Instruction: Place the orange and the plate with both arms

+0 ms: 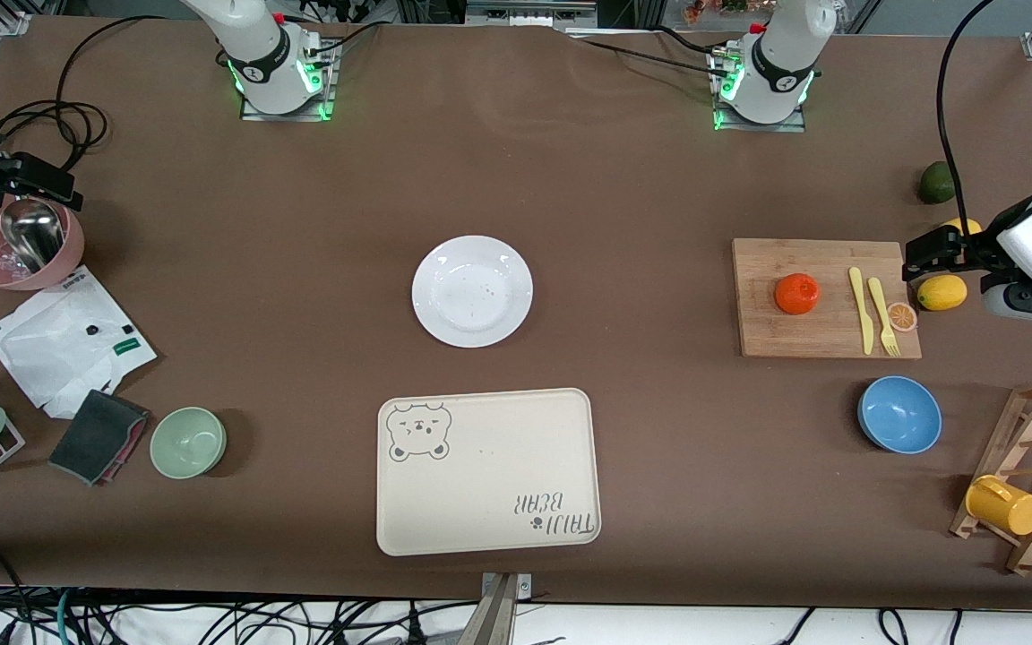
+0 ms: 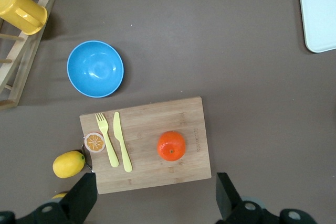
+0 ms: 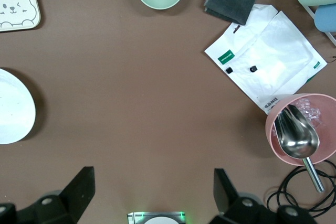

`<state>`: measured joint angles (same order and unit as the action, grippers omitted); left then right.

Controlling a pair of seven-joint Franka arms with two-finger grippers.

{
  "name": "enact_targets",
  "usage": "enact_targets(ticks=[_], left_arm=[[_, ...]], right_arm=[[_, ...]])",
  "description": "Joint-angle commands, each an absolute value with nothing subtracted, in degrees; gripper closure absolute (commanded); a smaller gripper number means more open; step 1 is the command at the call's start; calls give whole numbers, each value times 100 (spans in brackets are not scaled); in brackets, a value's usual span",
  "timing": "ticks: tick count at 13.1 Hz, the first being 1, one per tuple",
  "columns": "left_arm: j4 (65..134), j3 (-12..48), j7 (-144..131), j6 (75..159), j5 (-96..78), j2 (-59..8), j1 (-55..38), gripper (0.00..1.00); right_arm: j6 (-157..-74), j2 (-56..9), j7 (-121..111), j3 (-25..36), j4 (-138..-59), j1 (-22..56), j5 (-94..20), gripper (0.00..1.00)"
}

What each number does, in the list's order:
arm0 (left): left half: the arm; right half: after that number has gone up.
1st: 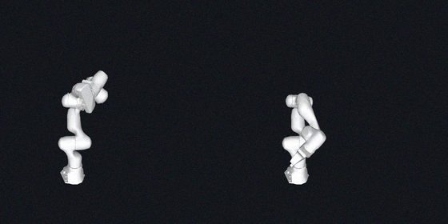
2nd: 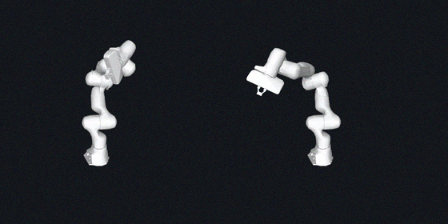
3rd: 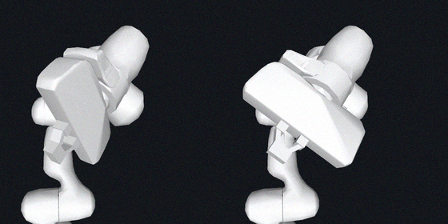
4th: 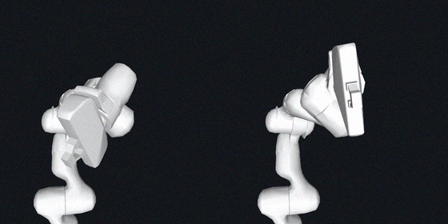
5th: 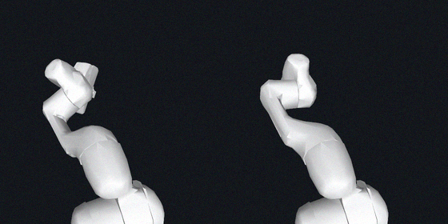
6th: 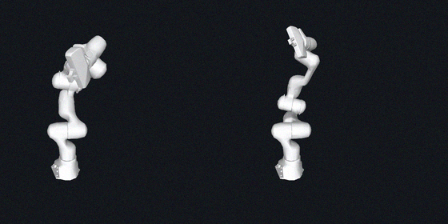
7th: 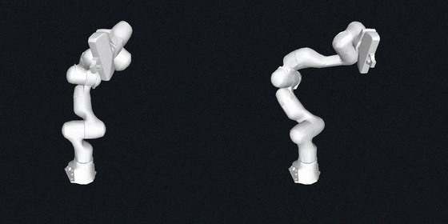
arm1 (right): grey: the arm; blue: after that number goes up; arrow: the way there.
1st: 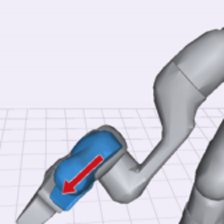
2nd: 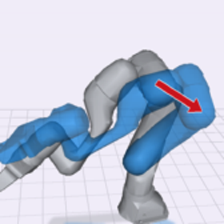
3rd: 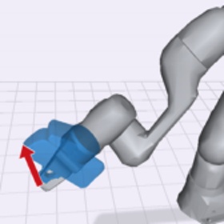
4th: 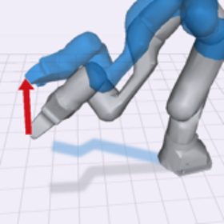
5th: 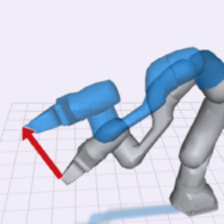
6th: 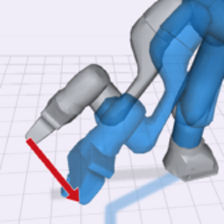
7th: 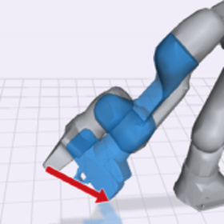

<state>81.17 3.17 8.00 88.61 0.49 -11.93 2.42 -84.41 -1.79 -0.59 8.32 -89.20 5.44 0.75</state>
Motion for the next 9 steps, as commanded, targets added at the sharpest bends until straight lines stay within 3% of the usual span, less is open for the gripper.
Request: enact_targets(ticks=[1, 9], left_arm=[[8086, 316, 835, 8850, 184, -1169, 255, 0], [8104, 325, 580, 8877, 220, -1204, 229, 0]], right_arm=[[-8411, -176, 26, 826, -8859, 545, 97, 0], [-8420, -167, 26, 800, -8859, 545, 70, 0]])
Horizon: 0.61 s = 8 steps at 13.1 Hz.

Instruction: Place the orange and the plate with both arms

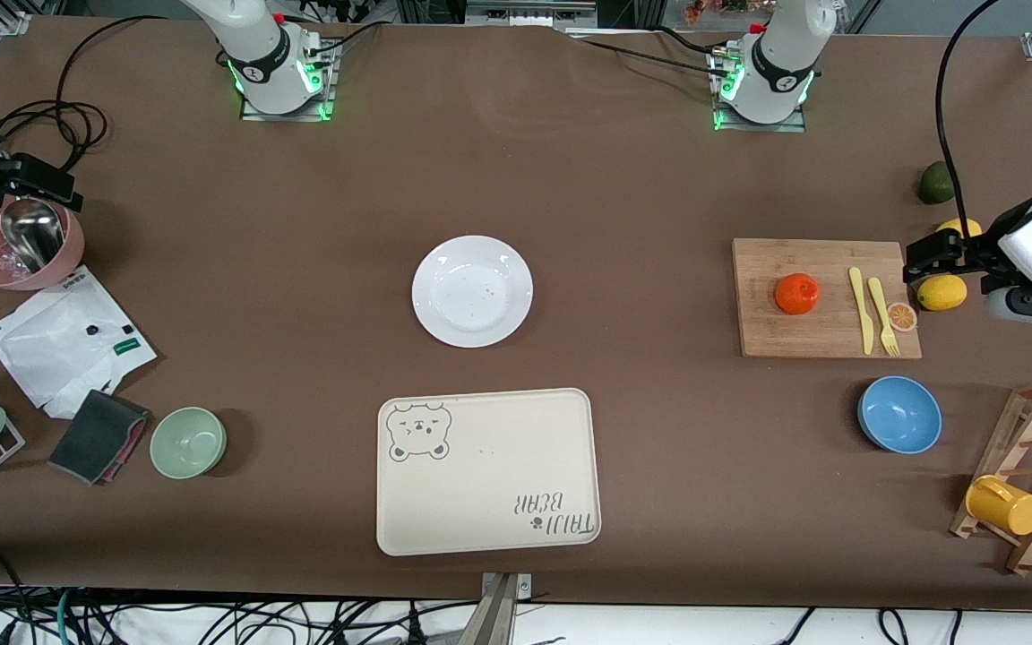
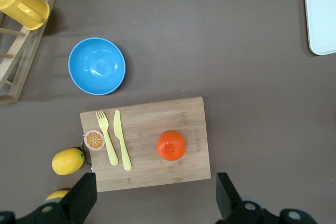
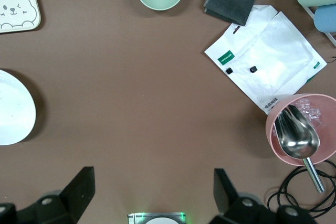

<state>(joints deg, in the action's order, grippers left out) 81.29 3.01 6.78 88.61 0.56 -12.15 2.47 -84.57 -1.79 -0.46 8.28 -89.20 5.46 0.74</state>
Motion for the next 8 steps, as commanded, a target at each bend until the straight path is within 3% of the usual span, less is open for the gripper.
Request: enact_targets(ticks=[1, 8], left_arm=[[8086, 334, 589, 8877, 211, -1204, 229, 0], [8103, 343, 650, 8833, 220, -1274, 149, 0]], right_arm=[[-8411, -167, 26, 800, -8859, 545, 70, 0], [-8420, -167, 26, 791, -8859, 545, 70, 0]])
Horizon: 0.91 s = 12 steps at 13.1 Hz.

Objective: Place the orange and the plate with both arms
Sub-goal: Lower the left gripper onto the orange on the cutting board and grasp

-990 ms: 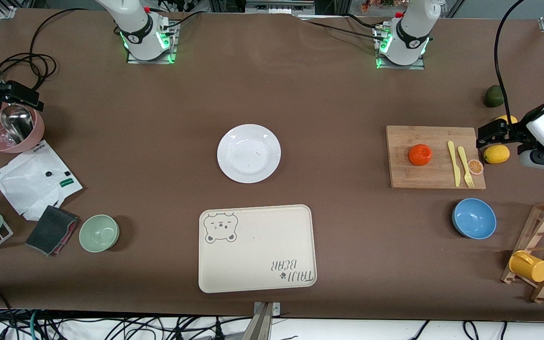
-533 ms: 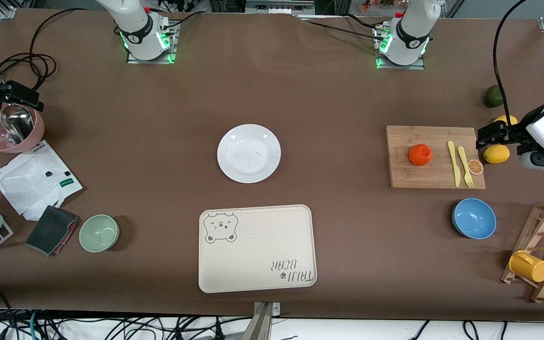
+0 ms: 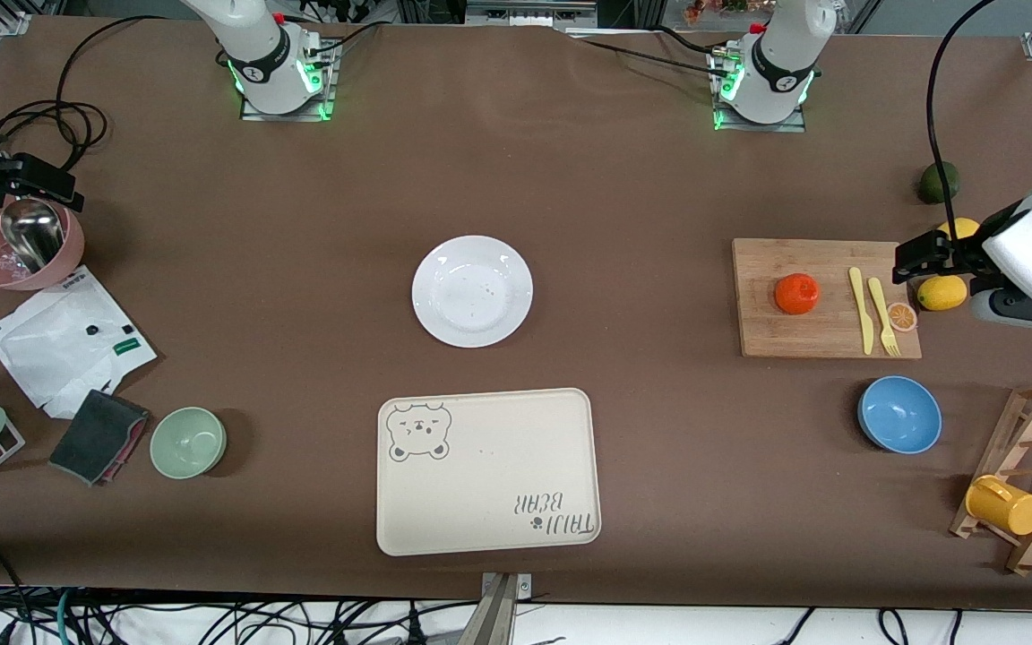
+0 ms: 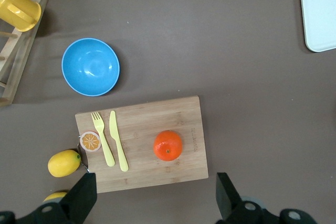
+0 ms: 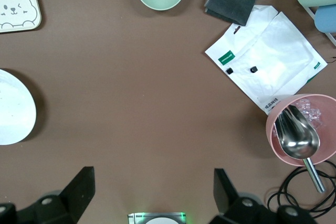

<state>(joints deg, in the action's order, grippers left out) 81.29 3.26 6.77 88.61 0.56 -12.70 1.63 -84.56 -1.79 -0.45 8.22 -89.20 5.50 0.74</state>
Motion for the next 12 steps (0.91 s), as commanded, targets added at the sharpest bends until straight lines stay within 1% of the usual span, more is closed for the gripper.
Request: enact_targets(ticks=[1, 4, 12], left_arm=[[8104, 343, 633, 8816, 220, -1274, 149, 0], [8121, 334, 598, 8675, 220, -1283, 158, 0], [8191, 334, 676, 8640, 132, -1345, 228, 0]], right_arm=[[-8420, -167, 26, 791, -8859, 545, 70, 0], [-8420, -167, 26, 791, -8859, 545, 70, 0], [-8403, -167, 35, 791, -8859, 545, 62, 0]])
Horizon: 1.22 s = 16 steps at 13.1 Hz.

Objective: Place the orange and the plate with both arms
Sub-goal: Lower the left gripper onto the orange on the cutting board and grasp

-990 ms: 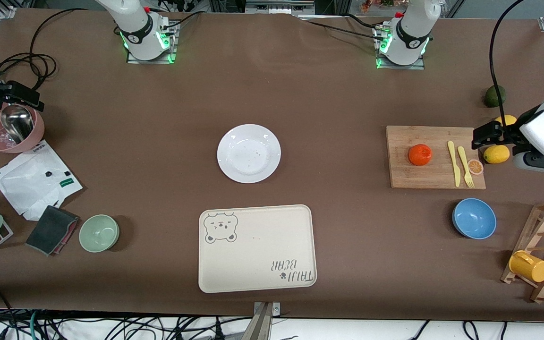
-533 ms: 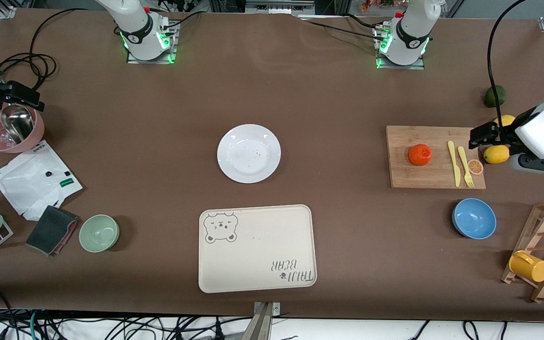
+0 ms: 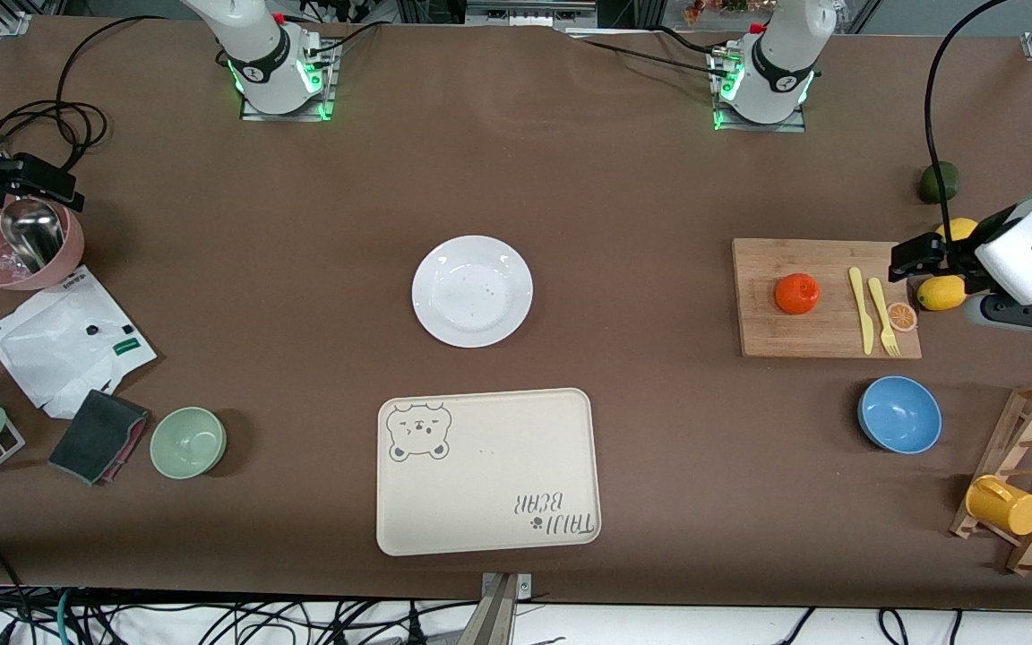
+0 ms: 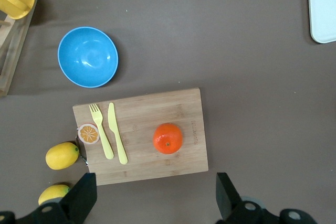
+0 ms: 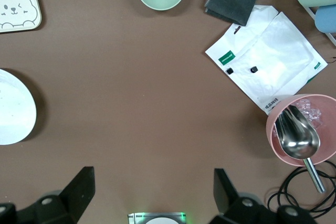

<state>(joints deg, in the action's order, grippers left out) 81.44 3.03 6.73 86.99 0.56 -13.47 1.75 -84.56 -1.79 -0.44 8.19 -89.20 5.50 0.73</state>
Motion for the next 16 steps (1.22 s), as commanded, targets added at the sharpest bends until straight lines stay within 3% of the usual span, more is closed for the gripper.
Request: enact_targets(ticks=[1, 4, 9, 14, 16], left_arm=[[8313, 334, 668, 8640, 141, -1336, 211, 0], [9173, 334, 589, 8823, 158, -1266, 237, 0], [10798, 343, 589, 10070, 167, -1143, 246, 0], [12250, 343, 457, 12221, 219, -1282, 167, 0], [12436, 343, 466, 12699, 281, -1572, 167, 0]], right_arm=[[-8420, -167, 35, 791, -8859, 545, 62, 0], [-8411, -167, 35, 791, -8859, 545, 62, 0], [-8411, -167, 35, 791, -8859, 545, 62, 0], [-8420, -167, 35, 791, -8859, 545, 62, 0], [-8411, -167, 35, 791, -8859, 545, 62, 0]])
